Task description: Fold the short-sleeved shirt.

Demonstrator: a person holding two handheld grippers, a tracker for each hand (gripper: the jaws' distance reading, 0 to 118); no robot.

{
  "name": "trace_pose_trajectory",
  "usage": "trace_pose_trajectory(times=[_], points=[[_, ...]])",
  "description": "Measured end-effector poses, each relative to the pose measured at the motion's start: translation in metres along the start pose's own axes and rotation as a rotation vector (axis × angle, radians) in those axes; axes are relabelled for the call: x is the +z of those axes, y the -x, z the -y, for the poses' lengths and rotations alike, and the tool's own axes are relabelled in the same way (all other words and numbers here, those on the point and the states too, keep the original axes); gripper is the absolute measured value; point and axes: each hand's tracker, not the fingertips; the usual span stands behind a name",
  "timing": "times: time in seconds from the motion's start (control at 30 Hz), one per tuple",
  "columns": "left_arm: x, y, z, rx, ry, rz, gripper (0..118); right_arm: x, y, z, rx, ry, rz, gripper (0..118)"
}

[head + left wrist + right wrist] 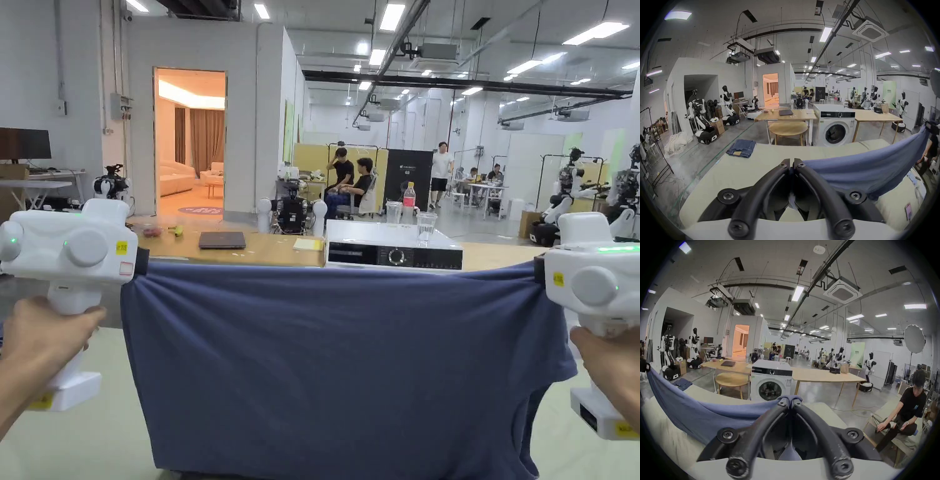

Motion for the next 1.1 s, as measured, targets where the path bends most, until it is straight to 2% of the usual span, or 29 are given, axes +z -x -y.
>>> trace_pose_trajectory(times=[0.27,0.43,0.57,0.7,1.1], points=[[0.062,0.012,0.064,0.02,0.011,0.028,0,0.068,-0.005,0.046,0.031,0.028,-0.031,0],[0.104,0.016,0.117,0.029,0.052,0.049,0,0.112,-0.01,0.081,0.026,0.064,-0.052,0],[0.131,0.022,0.169,0.054,0.099,0.08,0,0.142,-0.019,0.12,-0.013,0.118,-0.073,0],[0.154,0.027,0.214,0.097,0.141,0.1,0,0.166,-0.024,0.155,-0.001,0.163,-0.082,0],[0.17,0.025,0.326,0.029,0.396,0.1,0,0.212,-0.021,0.271,0.072,0.439,-0.102,0]])
